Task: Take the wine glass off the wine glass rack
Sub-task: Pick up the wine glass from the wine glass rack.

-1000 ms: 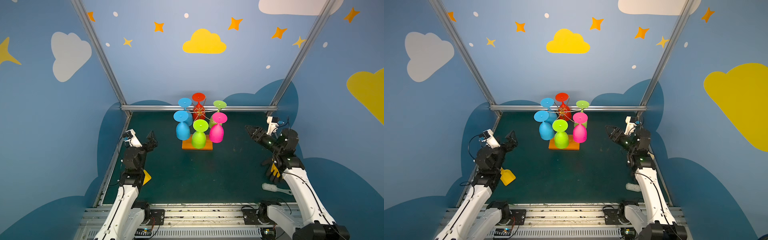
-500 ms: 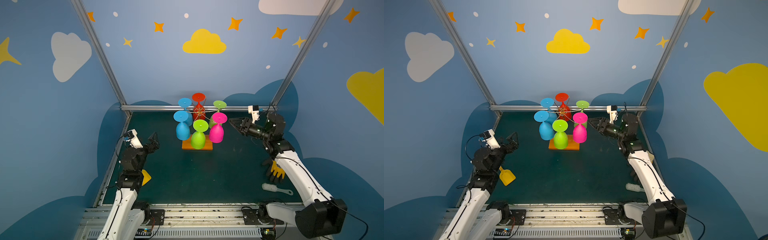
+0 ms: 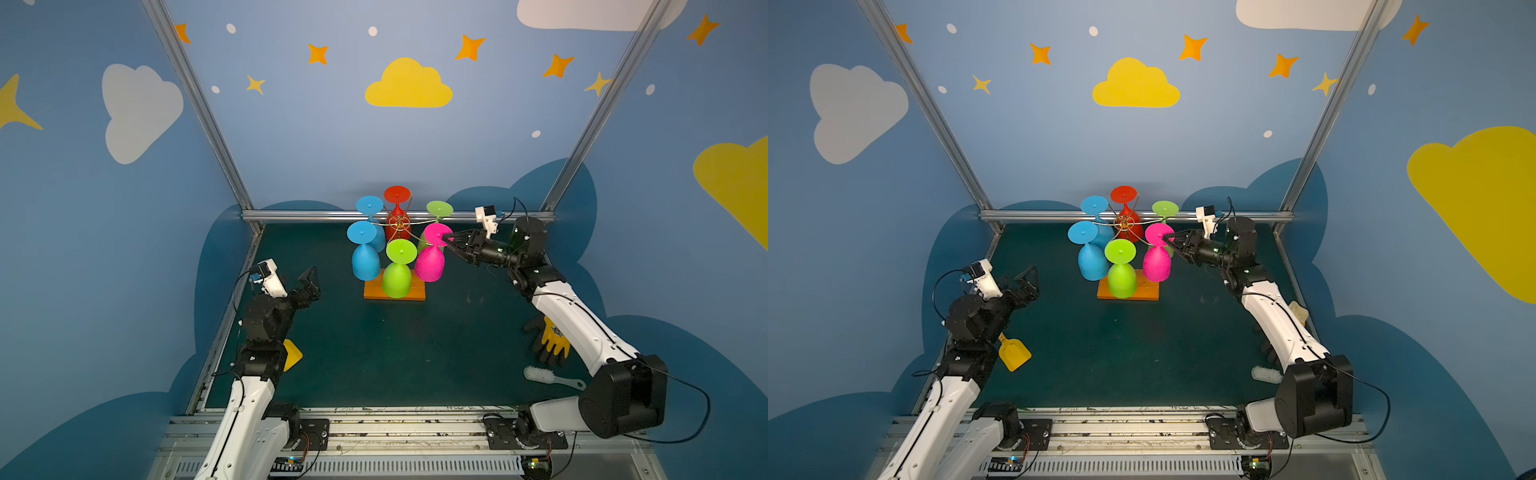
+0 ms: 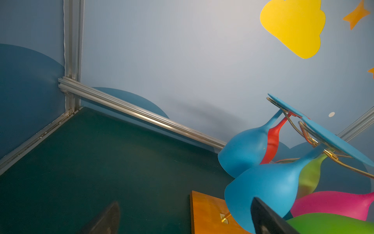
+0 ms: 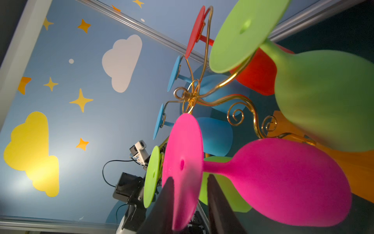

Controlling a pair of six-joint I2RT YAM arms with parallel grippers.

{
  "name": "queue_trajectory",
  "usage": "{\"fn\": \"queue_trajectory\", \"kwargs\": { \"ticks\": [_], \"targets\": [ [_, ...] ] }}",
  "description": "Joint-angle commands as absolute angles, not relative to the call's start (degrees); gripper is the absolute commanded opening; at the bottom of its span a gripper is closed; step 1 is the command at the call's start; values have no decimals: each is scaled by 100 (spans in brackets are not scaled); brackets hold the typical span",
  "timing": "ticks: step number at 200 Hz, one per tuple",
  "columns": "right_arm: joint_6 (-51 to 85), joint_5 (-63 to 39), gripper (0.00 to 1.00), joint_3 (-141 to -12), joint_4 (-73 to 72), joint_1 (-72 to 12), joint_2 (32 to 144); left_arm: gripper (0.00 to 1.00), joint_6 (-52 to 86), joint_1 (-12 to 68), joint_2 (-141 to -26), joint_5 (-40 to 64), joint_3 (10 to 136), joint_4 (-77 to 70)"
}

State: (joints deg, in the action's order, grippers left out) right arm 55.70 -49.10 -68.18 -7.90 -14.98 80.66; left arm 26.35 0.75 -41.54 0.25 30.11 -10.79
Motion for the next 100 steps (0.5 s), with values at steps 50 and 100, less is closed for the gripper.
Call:
{"fn": "queue_trajectory", "kwargs": {
  "ticks": [50, 100],
  "targets": [
    [5946, -5128, 0, -7144, -1029, -1532, 8154, 99, 2590, 49, -4054, 62, 3155, -1036],
    [6127, -5157, 0, -7226, -780, -1529, 8129, 99, 2595, 42, -3991, 66, 3155, -1028]
  ]
}}
